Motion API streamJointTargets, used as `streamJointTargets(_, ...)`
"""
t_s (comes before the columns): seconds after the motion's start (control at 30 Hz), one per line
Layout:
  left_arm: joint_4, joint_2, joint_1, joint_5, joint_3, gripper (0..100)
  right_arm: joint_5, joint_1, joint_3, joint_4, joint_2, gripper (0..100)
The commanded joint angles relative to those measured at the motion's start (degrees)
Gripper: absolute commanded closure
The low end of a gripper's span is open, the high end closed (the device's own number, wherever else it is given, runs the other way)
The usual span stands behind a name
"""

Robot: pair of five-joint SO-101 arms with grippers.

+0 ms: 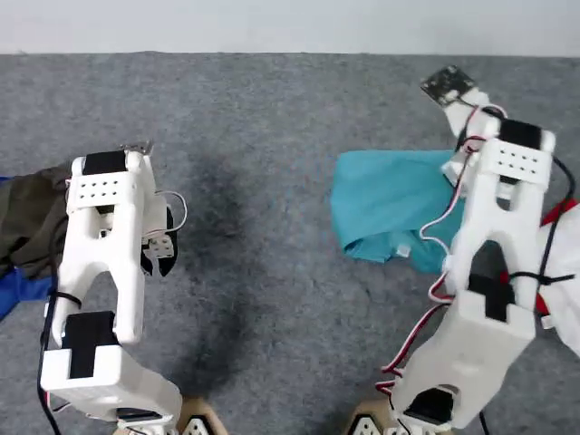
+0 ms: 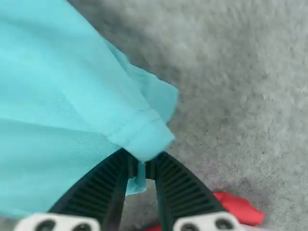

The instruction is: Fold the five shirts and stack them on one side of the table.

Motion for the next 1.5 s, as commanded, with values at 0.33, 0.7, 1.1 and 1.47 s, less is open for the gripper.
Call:
streamJointTargets(0.33,1.49,-2.37,0.18,-0.62,0.04,94,-3.96,1.27,-8.26,3.74,1.45,60.1)
streamJointTargets(0.7,1.58,-2.37,0.18,-0.62,0.04,94,-27.87,-1.19,-11.08,17.54,11.91,58.2)
streamJointTargets(1.1,1.58,-2.37,0.18,-0.62,0.04,94,-35.60,-2.95,-23.03,16.57,29.76,58.4)
streamJointTargets(1.47,1.58,-2.37,-0.09,-0.62,2.42,95,-35.43,-5.14,-38.68,25.98,38.81,96.3)
